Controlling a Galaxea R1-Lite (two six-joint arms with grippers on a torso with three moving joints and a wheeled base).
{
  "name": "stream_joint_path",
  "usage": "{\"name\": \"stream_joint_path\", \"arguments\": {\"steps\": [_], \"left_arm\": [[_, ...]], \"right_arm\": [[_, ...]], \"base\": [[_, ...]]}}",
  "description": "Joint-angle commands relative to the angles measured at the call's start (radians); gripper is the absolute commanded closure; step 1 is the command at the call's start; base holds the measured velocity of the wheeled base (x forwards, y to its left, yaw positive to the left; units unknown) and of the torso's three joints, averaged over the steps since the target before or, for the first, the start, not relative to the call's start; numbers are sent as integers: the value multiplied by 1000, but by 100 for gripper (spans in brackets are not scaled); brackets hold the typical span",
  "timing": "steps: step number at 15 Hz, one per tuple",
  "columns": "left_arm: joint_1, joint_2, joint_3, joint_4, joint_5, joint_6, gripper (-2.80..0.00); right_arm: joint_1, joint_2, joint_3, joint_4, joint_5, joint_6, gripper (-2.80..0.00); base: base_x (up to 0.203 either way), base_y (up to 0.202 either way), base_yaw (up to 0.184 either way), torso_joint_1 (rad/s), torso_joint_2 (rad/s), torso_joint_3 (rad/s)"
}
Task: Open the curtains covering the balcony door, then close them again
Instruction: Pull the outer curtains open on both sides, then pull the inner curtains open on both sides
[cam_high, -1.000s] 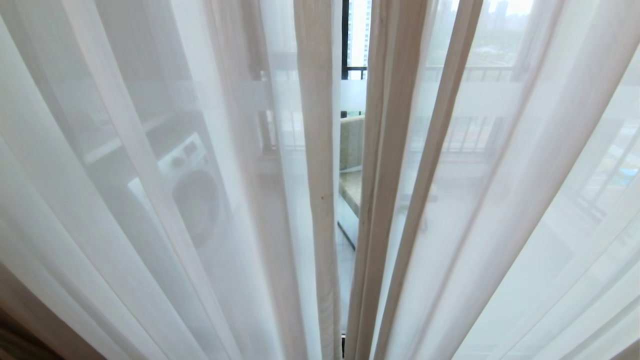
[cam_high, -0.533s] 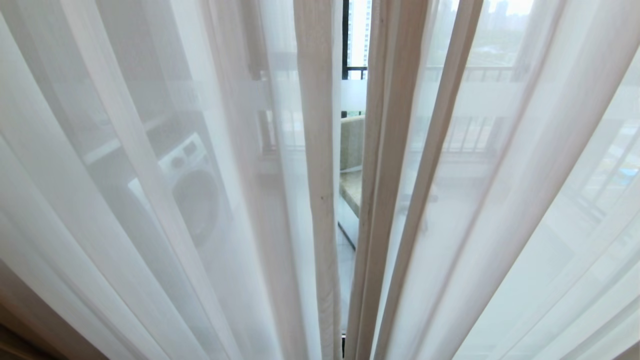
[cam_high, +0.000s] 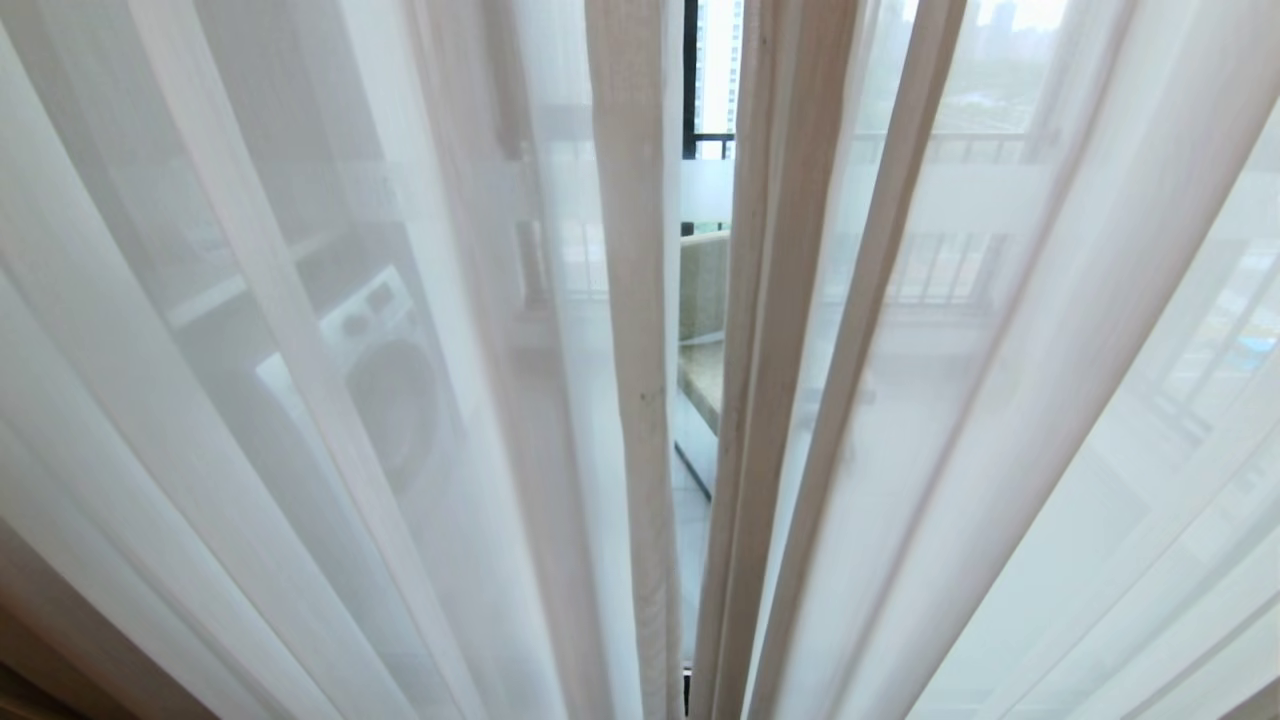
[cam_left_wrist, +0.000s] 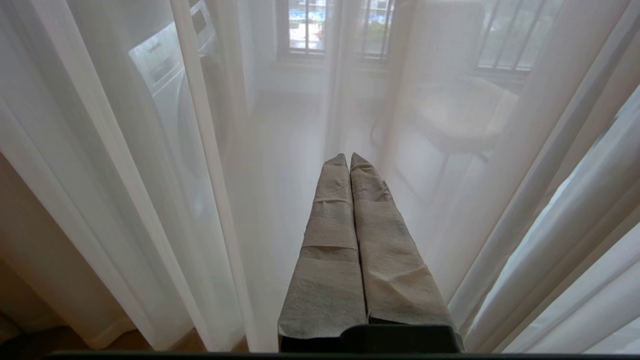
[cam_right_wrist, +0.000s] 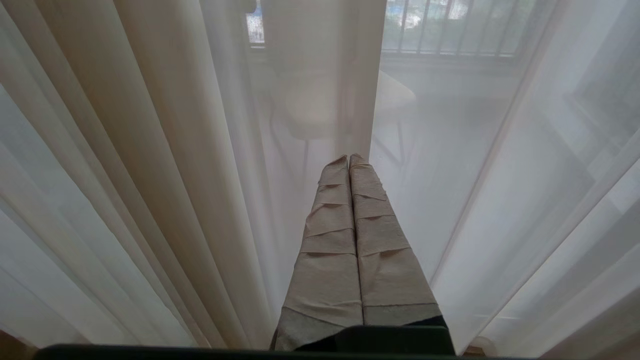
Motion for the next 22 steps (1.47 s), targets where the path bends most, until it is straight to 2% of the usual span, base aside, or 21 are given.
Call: {"name": "stream_joint_path", "arguments": {"steps": [1, 6, 11, 14, 16, 20, 22], "left_arm": [[0, 0, 0, 1, 1, 4, 0], [0, 0, -24, -14, -11, 0, 0], [1, 17, -180, 27, -103, -11, 0], [-1, 99, -278, 25, -193, -21, 0], [-2, 162, -357, 25, -354, -63, 0], [-3, 343, -542, 23, -626, -136, 0], [-2, 432, -665, 24, -803, -190, 0]], "right_arm": [[0, 0, 0, 0, 0, 0, 0], [0, 0, 0, 0, 0, 0, 0], [0, 0, 0, 0, 0, 0, 0], [0, 0, 0, 0, 0, 0, 0], [0, 0, 0, 0, 0, 0, 0], [0, 0, 0, 0, 0, 0, 0], [0, 0, 0, 0, 0, 0, 0]], "base": [[0, 0, 0, 0, 0, 0], [0, 0, 0, 0, 0, 0], [0, 0, 0, 0, 0, 0], [0, 0, 0, 0, 0, 0], [0, 0, 0, 0, 0, 0], [0, 0, 0, 0, 0, 0], [0, 0, 0, 0, 0, 0]]}}
